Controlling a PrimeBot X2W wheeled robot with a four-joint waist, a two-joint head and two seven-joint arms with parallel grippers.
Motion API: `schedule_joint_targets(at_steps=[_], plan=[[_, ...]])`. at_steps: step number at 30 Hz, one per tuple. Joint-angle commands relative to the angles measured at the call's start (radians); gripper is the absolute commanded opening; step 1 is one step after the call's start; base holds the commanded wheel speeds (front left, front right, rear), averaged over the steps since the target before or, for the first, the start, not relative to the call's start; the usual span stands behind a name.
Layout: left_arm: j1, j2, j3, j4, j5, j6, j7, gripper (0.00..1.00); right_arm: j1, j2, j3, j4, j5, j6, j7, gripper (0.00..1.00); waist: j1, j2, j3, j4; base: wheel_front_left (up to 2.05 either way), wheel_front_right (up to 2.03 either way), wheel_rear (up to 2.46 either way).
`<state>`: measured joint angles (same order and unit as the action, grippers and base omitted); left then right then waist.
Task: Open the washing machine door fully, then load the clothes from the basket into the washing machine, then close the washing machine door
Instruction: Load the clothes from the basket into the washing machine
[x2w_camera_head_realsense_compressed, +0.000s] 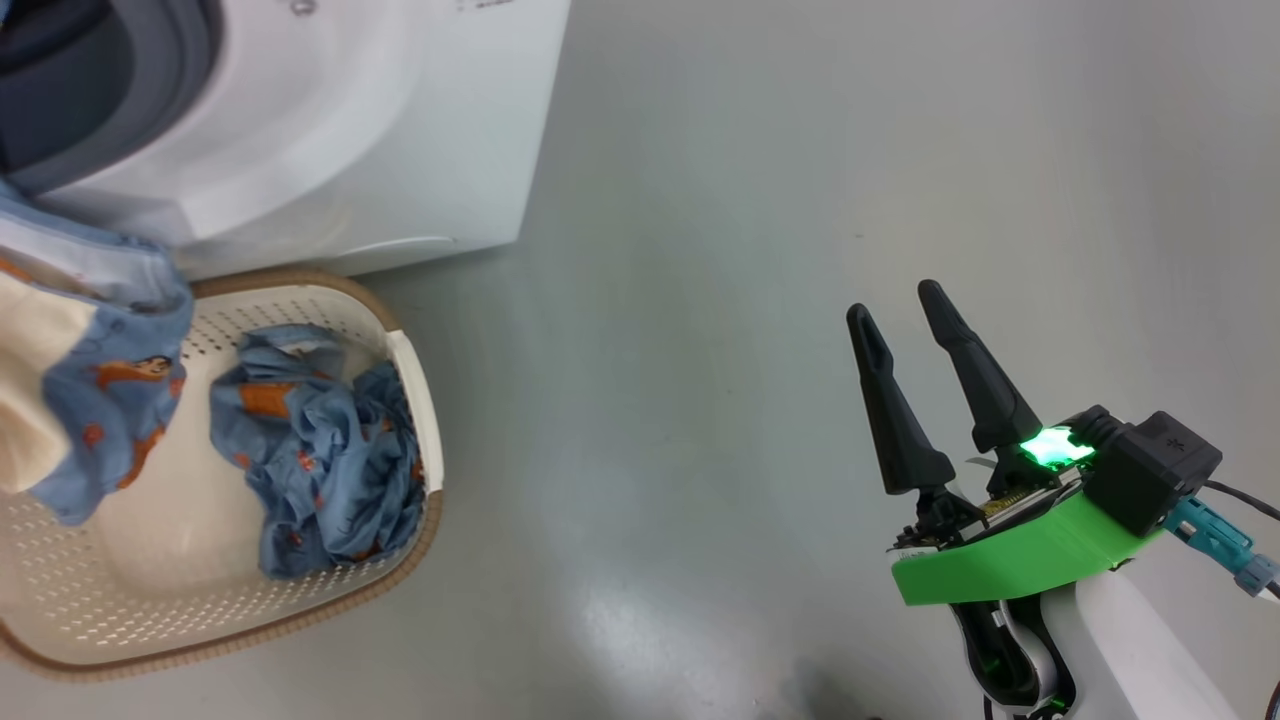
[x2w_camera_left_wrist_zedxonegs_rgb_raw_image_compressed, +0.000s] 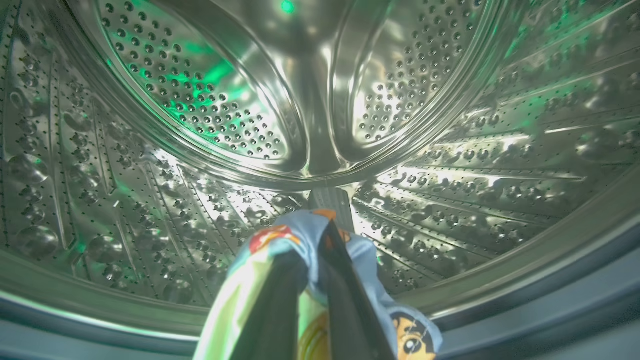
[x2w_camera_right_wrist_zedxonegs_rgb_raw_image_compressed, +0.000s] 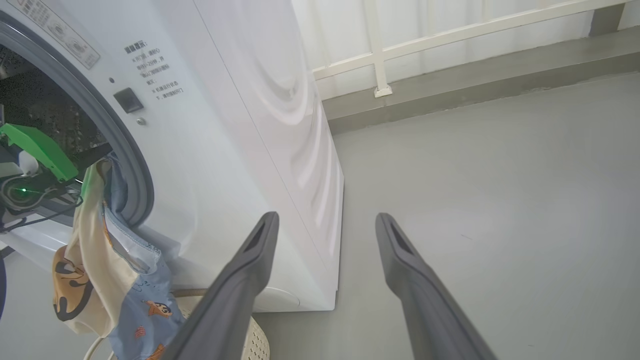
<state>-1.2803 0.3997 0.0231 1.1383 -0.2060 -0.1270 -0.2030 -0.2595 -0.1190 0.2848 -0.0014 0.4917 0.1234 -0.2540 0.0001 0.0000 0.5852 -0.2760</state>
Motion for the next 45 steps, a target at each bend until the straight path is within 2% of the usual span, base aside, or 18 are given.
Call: schedule_joint_targets(at_steps=[1,10,20,24,29,36,39,45], plan=[[-0.028,0.057,-0.002,0.001,0.012,0.000,0.003,0.00,-0.005,0.000,0.019,-0.025,-0.010,0.007,-0.008,1.00,-0.0001,0.0000,0.021,-0.016,0.00,0.00,0.00],[-0.118,0.095,-0.038,0.094,0.034,0.010,0.011,0.00,-0.021,0.004,0.043,-0.028,-0.011,0.007,-0.008,1.00,-0.0001,0.0000,0.059,-0.037,0.00,0.00,0.00],[-0.185,0.125,-0.055,0.074,0.040,0.020,-0.047,0.00,-0.023,0.004,0.047,-0.034,-0.014,0.007,-0.008,1.00,-0.0001,0.0000,0.087,-0.046,0.00,0.00,0.00],[-0.202,0.128,-0.056,0.025,0.037,0.019,-0.057,0.00,-0.028,0.006,0.048,-0.037,-0.017,0.007,-0.008,1.00,-0.0001,0.0000,0.098,-0.045,0.00,0.00,0.00],[-0.185,0.148,-0.029,-0.155,0.036,0.027,-0.058,0.00,-0.046,0.011,0.053,-0.042,-0.019,0.007,-0.008,1.00,-0.0001,0.0000,0.122,-0.047,0.00,0.00,0.00],[-0.143,0.153,0.018,-0.296,0.041,0.035,-0.059,0.00,-0.053,0.016,0.054,-0.051,-0.019,0.007,-0.008,1.00,-0.0001,0.0000,0.140,-0.052,0.00,0.00,0.00],[-0.122,0.148,0.022,-0.263,0.042,0.029,-0.059,0.00,-0.051,0.018,0.055,-0.051,-0.019,0.007,-0.008,1.00,-0.0001,0.0000,0.140,-0.052,0.00,0.00,0.00],[-0.138,0.144,0.000,-0.112,0.047,0.018,-0.059,0.00,-0.046,0.020,0.055,-0.047,-0.019,0.007,-0.008,1.00,-0.0001,0.0000,0.133,-0.046,0.00,0.00,0.00]])
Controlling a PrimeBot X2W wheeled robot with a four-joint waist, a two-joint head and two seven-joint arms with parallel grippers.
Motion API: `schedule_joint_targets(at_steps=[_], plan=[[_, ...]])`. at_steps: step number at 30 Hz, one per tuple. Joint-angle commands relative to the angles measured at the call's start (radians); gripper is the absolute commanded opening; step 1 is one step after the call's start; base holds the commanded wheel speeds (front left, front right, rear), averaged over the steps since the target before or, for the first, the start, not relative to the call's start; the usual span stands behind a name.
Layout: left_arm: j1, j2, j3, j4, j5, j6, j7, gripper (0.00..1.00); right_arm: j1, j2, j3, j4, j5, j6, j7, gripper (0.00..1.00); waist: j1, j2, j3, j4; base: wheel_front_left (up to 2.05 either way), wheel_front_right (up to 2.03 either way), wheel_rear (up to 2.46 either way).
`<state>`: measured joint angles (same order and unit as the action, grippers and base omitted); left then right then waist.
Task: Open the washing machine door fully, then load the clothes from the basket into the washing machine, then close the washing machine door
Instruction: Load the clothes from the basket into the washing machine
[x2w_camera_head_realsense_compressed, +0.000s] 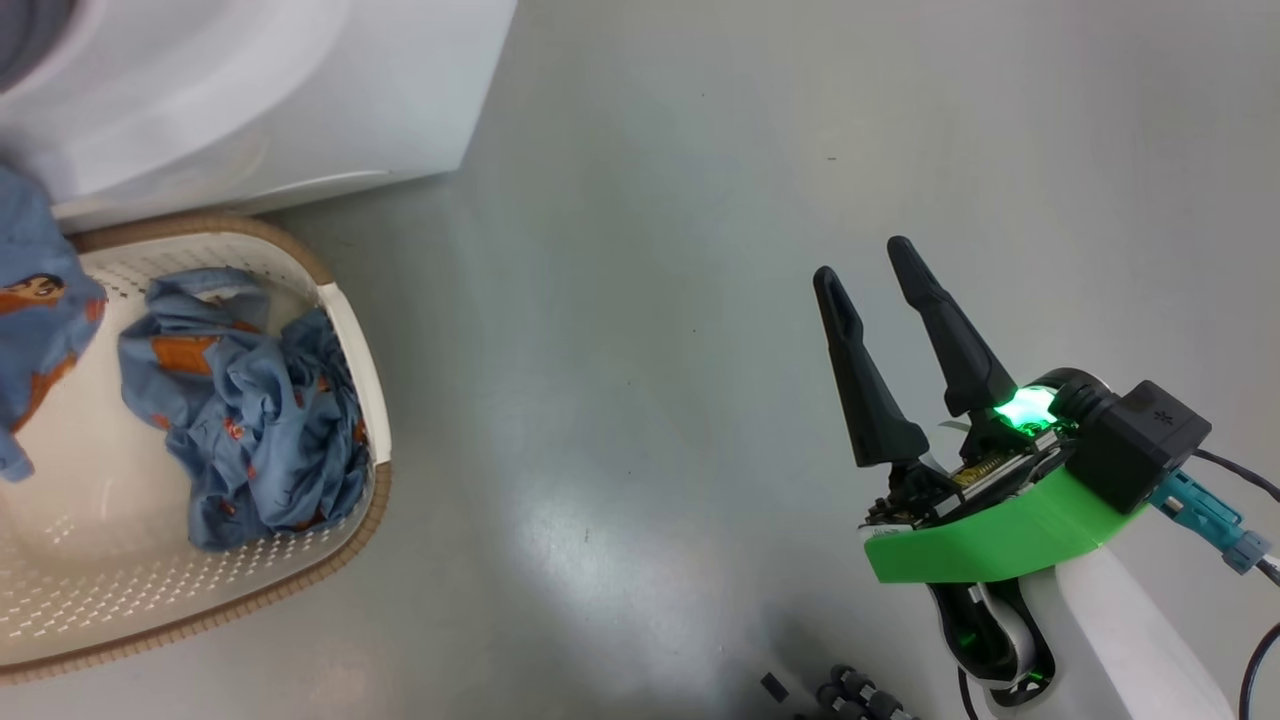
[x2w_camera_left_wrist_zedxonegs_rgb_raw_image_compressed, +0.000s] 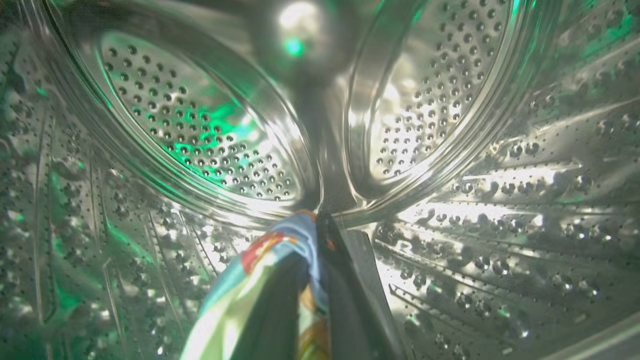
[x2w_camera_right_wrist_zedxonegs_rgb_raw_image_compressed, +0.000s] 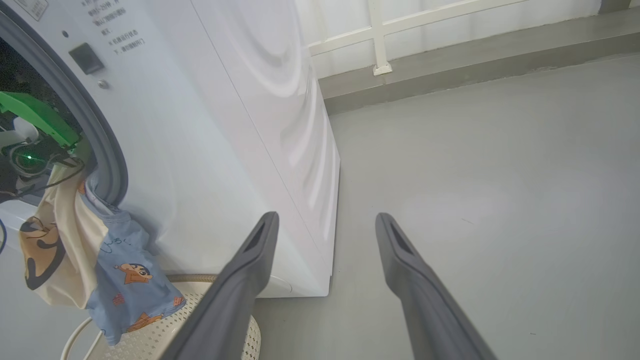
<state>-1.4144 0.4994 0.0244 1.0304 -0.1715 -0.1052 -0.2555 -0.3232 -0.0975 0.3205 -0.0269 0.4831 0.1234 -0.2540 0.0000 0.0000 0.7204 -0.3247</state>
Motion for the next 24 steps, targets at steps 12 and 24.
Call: schedule_joint_targets(at_steps=[12,24], plan=[[-0.096,0.040,-0.066,0.211,0.024,-0.018,0.112,1.00,0.013,-0.002,0.019,-0.012,-0.008,0.007,-0.008,1.00,0.0000,0.0000,-0.018,0.019,0.00,0.00,0.00],[-0.099,0.019,-0.079,0.241,-0.009,-0.022,0.081,1.00,0.011,-0.010,0.019,-0.011,-0.006,0.007,-0.008,1.00,0.0000,0.0000,-0.038,0.029,0.00,0.00,0.00]])
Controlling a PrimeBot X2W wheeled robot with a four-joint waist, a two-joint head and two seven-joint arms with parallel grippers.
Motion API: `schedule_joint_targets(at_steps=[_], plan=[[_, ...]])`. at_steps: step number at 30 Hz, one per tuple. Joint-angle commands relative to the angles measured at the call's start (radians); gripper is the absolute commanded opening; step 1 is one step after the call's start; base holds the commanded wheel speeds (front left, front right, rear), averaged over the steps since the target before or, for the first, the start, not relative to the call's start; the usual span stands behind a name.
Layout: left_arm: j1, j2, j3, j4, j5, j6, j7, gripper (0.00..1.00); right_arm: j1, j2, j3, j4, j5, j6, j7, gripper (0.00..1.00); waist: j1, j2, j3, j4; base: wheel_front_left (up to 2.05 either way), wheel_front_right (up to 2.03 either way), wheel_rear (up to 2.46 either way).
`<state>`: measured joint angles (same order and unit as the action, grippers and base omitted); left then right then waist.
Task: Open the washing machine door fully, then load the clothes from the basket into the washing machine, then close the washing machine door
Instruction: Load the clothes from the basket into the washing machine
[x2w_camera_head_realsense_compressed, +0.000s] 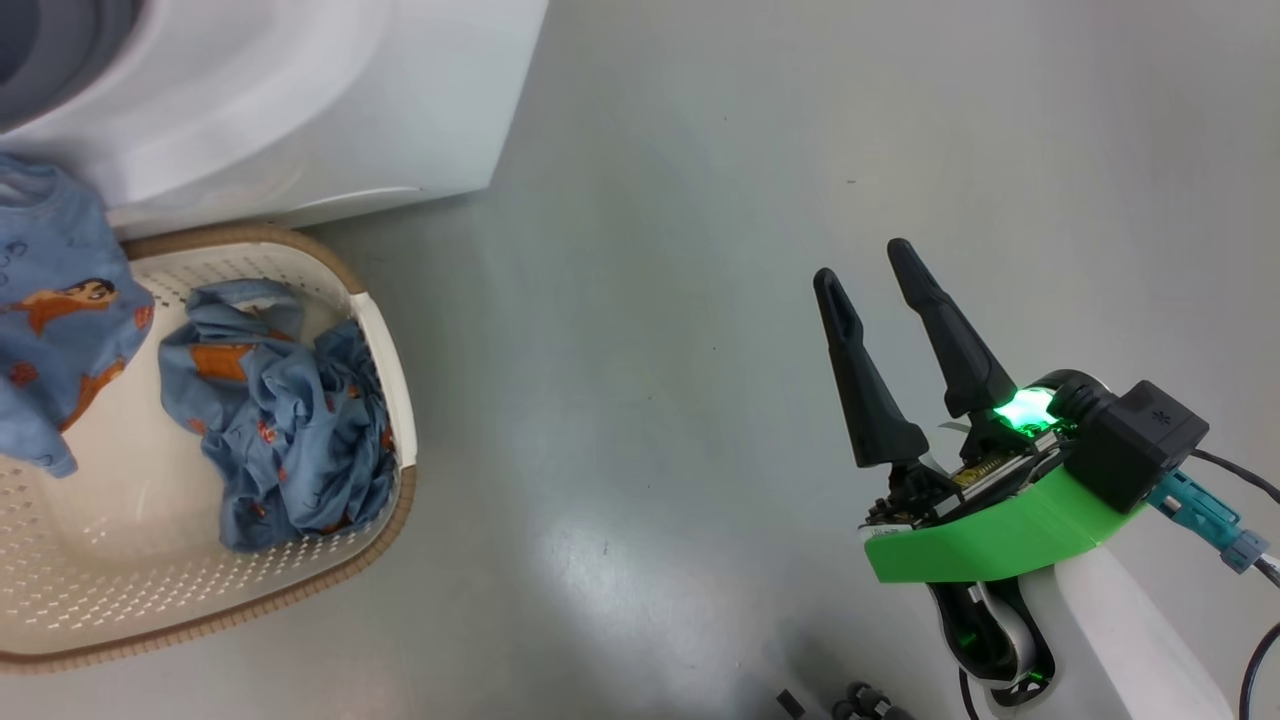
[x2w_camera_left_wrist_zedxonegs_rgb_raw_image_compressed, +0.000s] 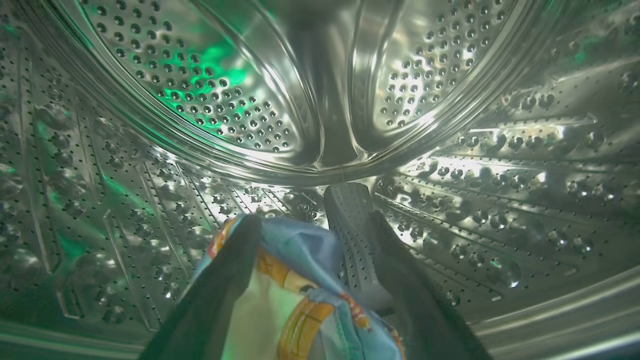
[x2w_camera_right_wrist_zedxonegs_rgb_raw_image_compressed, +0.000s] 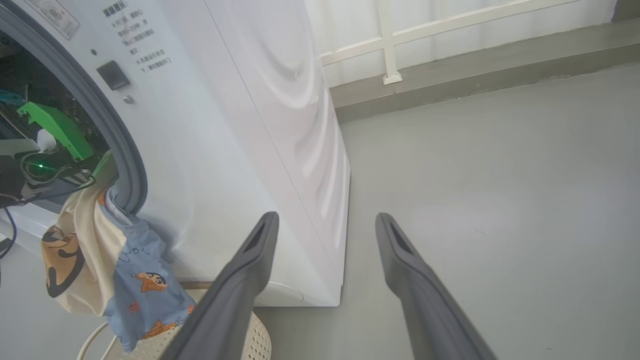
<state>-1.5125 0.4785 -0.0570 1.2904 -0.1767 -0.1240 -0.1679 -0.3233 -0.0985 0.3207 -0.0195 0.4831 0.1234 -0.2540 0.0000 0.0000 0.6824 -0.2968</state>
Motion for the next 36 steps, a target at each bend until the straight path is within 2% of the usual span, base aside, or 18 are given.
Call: schedule_joint_targets(at_steps=[1,9,18,30,36], plan=[[0.002,0.036,0.004,-0.019,-0.009,-0.004,-0.020,1.00,0.012,-0.010,0.018,-0.019,-0.006,0.007,-0.008,1.00,0.0000,0.0000,-0.002,0.002,0.00,0.00,0.00],[0.055,0.001,0.037,-0.087,-0.057,0.000,-0.092,1.00,0.017,-0.015,0.006,-0.024,-0.010,0.007,-0.008,1.00,0.0000,0.0000,-0.008,0.017,0.00,0.00,0.00],[0.213,-0.036,0.126,-0.366,-0.075,0.041,-0.094,1.00,0.013,-0.021,0.004,-0.022,-0.013,0.007,-0.008,1.00,0.0000,0.0000,-0.024,0.029,0.00,0.00,0.00],[0.392,-0.096,0.227,-0.552,-0.043,0.034,-0.094,1.00,0.025,-0.030,-0.001,-0.018,-0.009,0.007,-0.008,1.00,0.0000,0.0000,-0.068,0.045,0.00,0.00,0.00],[0.503,-0.150,0.272,-0.629,-0.021,0.016,-0.094,1.00,0.032,-0.044,-0.014,-0.005,0.000,0.007,-0.008,1.00,0.0000,0.0000,-0.117,0.066,0.00,0.00,0.00]])
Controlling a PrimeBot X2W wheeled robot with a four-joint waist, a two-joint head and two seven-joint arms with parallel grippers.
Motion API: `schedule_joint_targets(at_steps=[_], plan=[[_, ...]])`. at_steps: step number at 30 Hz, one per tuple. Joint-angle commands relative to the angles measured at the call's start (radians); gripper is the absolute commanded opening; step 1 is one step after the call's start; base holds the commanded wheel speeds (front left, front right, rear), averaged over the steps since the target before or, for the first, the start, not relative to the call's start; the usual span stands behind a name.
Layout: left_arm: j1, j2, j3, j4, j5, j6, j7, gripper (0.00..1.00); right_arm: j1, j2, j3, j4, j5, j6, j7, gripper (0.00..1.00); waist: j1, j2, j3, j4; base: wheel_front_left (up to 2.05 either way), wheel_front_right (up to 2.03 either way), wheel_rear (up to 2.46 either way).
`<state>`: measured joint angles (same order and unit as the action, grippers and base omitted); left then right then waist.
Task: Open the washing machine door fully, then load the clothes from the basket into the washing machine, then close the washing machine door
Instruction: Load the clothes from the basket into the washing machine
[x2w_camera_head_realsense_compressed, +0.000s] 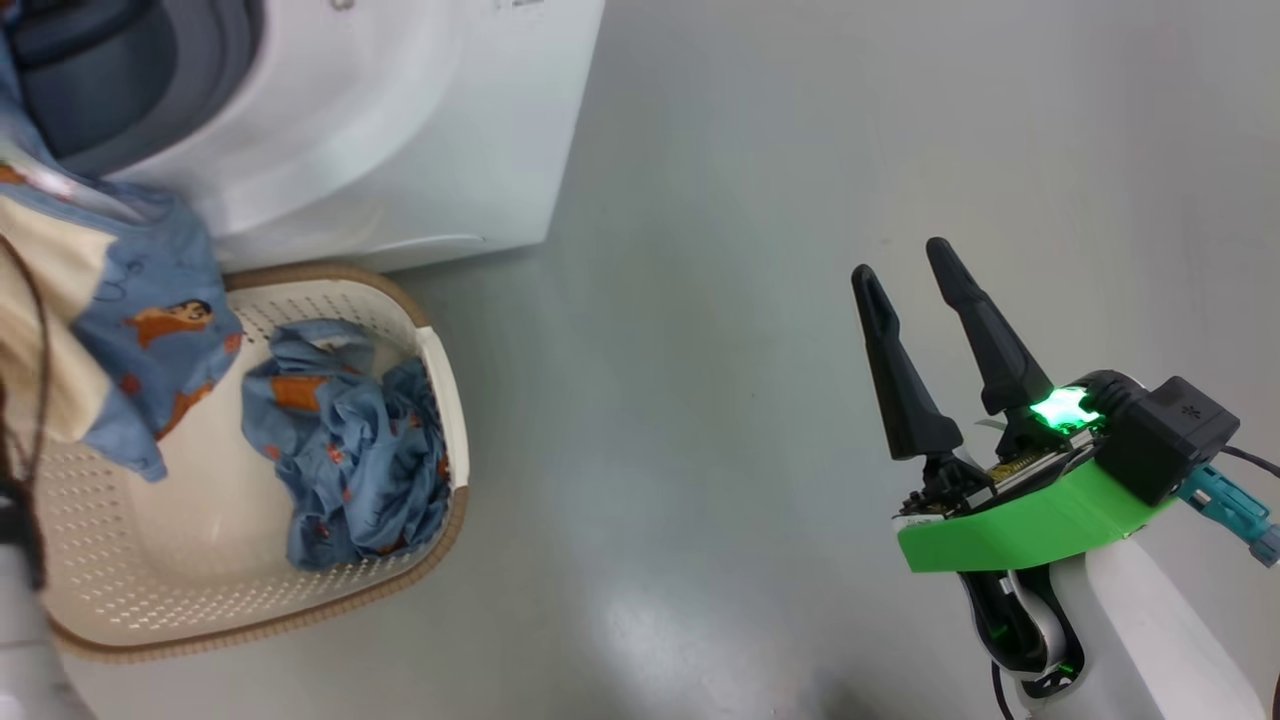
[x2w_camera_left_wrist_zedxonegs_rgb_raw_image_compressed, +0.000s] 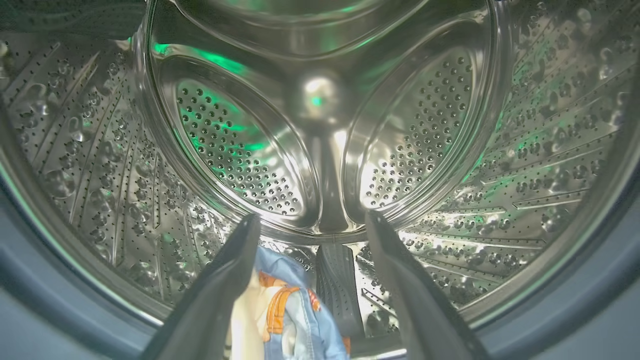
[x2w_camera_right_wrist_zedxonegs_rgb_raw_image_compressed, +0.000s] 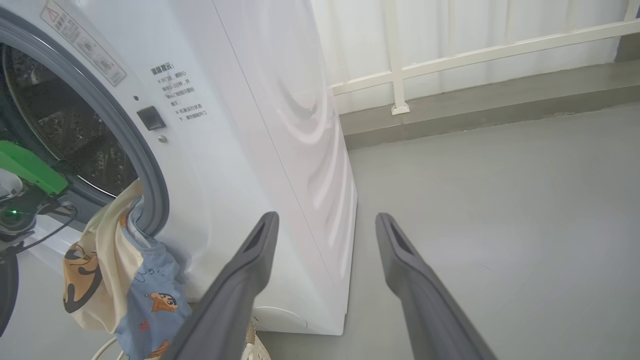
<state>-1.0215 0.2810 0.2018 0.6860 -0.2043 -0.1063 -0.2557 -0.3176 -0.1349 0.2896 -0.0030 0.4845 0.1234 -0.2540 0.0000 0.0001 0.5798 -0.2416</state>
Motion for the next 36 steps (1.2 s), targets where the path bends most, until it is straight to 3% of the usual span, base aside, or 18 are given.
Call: schedule_joint_targets(at_steps=[1,16,36], plan=[[0.028,0.038,0.018,-0.035,0.010,-0.004,-0.006,1.00,0.028,-0.010,0.015,-0.019,0.001,0.007,-0.008,1.00,0.0000,-0.0001,-0.024,0.014,0.00,0.00,0.00],[0.300,-0.069,0.070,-0.168,0.053,-0.023,-0.006,1.00,0.078,-0.058,-0.004,0.011,0.019,0.007,-0.008,1.00,0.0000,-0.0001,-0.166,0.064,0.00,0.00,0.00],[0.709,-0.180,0.030,-0.356,0.046,-0.024,-0.006,1.00,0.200,-0.112,-0.053,0.051,0.041,0.007,-0.008,1.00,0.0000,-0.0001,-0.354,0.129,0.00,0.00,0.00]])
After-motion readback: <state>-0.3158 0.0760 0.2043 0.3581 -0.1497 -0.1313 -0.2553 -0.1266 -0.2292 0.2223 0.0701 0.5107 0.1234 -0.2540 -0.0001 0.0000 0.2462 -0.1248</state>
